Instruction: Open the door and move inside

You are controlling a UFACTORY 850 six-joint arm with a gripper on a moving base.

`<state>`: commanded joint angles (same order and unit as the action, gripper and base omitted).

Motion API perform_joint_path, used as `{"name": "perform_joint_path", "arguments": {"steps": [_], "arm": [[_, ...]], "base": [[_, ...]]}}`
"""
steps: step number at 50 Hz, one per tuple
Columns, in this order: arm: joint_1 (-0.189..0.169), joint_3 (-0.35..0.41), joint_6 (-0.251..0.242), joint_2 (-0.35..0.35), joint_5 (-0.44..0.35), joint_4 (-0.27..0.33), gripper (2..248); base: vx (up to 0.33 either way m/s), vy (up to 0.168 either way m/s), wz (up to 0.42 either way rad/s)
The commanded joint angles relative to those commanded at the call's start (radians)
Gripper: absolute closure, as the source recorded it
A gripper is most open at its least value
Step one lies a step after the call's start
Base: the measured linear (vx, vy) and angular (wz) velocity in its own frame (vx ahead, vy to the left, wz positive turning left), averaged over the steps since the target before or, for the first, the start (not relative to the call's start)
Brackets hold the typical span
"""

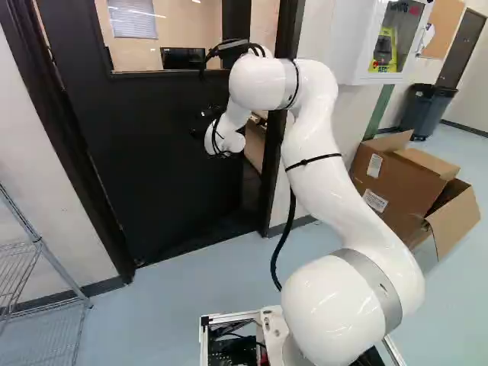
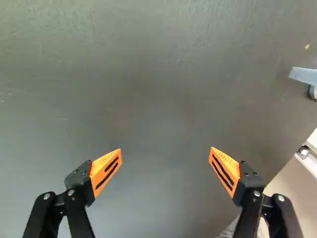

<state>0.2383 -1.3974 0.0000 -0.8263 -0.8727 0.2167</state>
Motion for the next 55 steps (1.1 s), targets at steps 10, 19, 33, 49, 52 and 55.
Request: {"name": "perform_joint_path", "arguments": {"steps": [10,19,33,49,52,55], "arm": [[0.006,-0.055,0.0,-0.038,0.0,0.0,3],[0.012,-0.104,0.0,-0.072,0.0,0.0,3],[0.018,-0.159,0.0,-0.11,0.0,0.0,3],[0.02,-0.174,0.0,-0.12,0.0,0.0,3],[0.02,-0.174,0.0,-0.12,0.0,0.0,3],[0.02,-0.174,0.0,-0.12,0.0,0.0,3]], "base": [[0.0,0.0,0.0],[0.0,0.0,0.0],[0.0,0.0,0.0],[0.0,0.0,0.0],[0.0,0.0,0.0],[0.0,0.0,0.0]]}}
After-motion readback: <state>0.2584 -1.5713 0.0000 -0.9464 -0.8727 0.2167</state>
